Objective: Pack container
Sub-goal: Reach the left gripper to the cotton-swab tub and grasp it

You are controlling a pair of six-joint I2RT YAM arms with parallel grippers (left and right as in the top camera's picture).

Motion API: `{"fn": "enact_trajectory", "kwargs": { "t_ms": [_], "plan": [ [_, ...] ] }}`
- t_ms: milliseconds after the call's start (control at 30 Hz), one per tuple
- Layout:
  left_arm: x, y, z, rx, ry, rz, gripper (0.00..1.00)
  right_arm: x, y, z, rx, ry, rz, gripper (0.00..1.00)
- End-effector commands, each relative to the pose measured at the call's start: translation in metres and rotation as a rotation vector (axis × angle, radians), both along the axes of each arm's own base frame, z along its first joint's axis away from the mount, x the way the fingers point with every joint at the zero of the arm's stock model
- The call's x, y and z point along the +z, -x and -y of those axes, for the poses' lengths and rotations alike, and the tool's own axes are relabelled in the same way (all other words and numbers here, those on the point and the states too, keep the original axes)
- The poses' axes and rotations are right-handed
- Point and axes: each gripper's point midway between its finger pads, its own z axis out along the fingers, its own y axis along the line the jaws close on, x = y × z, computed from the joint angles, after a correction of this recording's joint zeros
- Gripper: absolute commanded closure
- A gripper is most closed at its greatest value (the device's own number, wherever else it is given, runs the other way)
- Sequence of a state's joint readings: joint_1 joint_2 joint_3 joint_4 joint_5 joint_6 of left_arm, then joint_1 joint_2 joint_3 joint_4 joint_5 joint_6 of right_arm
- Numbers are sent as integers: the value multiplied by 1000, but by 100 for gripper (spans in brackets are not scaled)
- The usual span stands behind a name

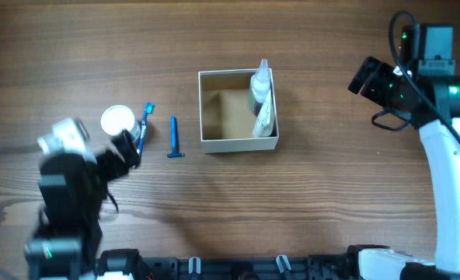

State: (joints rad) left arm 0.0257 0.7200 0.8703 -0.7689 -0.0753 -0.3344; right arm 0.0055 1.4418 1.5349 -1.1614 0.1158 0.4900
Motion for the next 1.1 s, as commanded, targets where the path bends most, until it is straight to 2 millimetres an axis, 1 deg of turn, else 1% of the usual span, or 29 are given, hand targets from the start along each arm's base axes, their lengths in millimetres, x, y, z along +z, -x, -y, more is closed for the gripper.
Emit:
{"fn": "enact_trajectory", "kwargs": {
  "t_ms": [0,33,100,167,267,367,467,500,567,600,667,767,833,933,1067],
  "plan": [
    [12,-35,2,-43,-11,-160,0,-14,-7,0,-8,-12,-41,0],
    [9,-43,9,-73,17,-212,0,-18,-8,0,-8,-12,-52,0],
    [-2,-57,0,-37,-11,-285,0,-22,-10,0,-8,-12,-66,0],
    [-22,-66,-8,-7,-34,-356,0,-27,-11,0,-8,-12,-81,0],
    [-56,-75,-27,53,-42,-466,0,-32,-13,0,-8,-11,-96,0],
    [-79,-78,-36,73,-7,-539,0,-33,-13,0,-9,-11,-97,0],
    [-103,-83,-37,63,42,-601,0,-33,-13,0,-8,-12,-97,0],
    [-116,-89,-34,23,53,-623,0,-33,-13,0,-8,-12,-97,1],
    [-131,-100,-25,-68,57,-636,0,-33,-13,0,-8,-11,-97,0],
    [-138,-104,-26,-74,53,-644,0,-33,-13,0,-8,-12,-97,0],
    [-147,-110,-27,-74,53,-646,0,-33,-13,0,-8,-11,-97,0],
    [-155,-116,-29,-88,37,-649,0,-33,-13,0,-8,-12,-97,0],
    [-159,-115,-32,-78,22,-665,0,-33,-13,0,-8,-12,-98,0],
    [-168,-114,-32,-79,27,-688,0,-33,-13,0,-8,-12,-98,0],
    [-192,-111,-31,-87,39,-753,0,-33,-13,0,-8,-12,-98,0]
  ]
}}
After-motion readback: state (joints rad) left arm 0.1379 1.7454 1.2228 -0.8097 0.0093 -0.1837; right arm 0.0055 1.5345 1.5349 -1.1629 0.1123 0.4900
